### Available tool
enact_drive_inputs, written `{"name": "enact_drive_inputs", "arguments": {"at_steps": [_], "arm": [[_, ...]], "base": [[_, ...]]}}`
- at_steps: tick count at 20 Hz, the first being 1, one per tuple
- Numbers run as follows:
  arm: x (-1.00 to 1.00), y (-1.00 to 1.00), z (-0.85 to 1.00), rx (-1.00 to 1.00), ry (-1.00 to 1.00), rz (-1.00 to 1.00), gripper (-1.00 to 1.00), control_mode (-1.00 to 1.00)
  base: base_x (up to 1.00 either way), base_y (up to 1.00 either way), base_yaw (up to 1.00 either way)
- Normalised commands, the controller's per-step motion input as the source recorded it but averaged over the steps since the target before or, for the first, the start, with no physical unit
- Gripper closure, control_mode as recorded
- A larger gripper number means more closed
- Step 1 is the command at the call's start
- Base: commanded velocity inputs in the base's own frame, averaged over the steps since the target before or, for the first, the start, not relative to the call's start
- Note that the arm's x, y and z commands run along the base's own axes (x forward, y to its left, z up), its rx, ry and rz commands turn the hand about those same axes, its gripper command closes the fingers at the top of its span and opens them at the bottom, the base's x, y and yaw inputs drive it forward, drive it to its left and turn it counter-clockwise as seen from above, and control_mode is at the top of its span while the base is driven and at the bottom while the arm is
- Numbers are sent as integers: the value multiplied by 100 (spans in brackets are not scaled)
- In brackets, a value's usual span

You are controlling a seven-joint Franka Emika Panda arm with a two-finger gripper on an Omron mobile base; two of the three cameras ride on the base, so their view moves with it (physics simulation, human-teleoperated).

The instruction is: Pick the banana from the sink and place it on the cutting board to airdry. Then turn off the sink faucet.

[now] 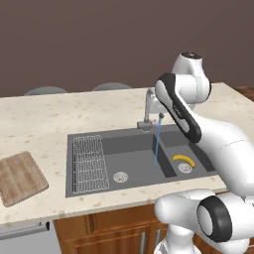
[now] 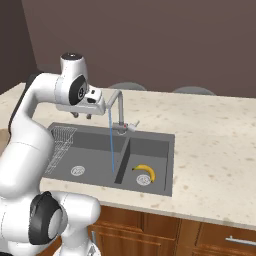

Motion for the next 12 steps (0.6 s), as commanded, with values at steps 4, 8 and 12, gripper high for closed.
{"name": "enact_drive_inputs", "arguments": {"at_steps": [4, 8, 12], "arm": [[-6, 0, 0, 0, 0, 0, -100, -100], [-38, -23, -5, 0, -5, 0, -100, -100], [-20, -28, -5, 0, -9, 0, -100, -100]], "base": [[0, 0, 0], [0, 0, 0], [0, 0, 0]]}}
